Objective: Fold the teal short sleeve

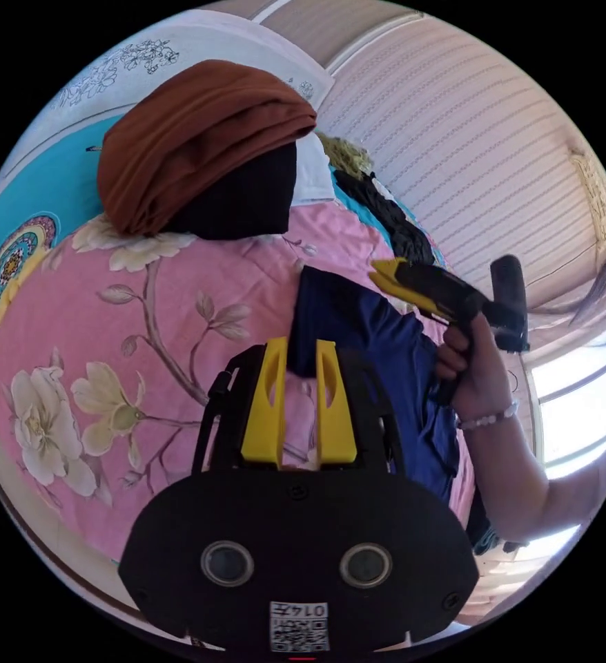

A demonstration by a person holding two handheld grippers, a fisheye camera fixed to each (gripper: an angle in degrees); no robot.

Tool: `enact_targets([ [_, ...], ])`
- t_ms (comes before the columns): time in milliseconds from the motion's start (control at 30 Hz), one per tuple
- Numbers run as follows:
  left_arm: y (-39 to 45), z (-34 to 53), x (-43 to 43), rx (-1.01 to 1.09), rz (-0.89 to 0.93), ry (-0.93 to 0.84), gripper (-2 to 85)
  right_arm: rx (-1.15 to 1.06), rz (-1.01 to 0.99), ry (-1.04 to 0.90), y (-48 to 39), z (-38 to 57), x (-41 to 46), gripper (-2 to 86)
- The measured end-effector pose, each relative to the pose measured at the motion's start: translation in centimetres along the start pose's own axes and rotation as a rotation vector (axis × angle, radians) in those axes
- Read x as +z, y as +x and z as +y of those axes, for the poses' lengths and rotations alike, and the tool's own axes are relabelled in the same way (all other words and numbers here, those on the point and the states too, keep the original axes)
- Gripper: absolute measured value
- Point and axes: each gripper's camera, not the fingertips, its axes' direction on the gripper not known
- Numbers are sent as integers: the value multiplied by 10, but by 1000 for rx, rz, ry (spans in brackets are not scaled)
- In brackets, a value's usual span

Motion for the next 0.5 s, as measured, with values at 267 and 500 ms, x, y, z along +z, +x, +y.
enact_targets([
  [267,-6,5,12,117,-61,-25,7,15,372,-180,0,-43,77,45],
  [500,31,-4,-36,293,100,58,-8,128,109,118,27,4,-35,13],
])
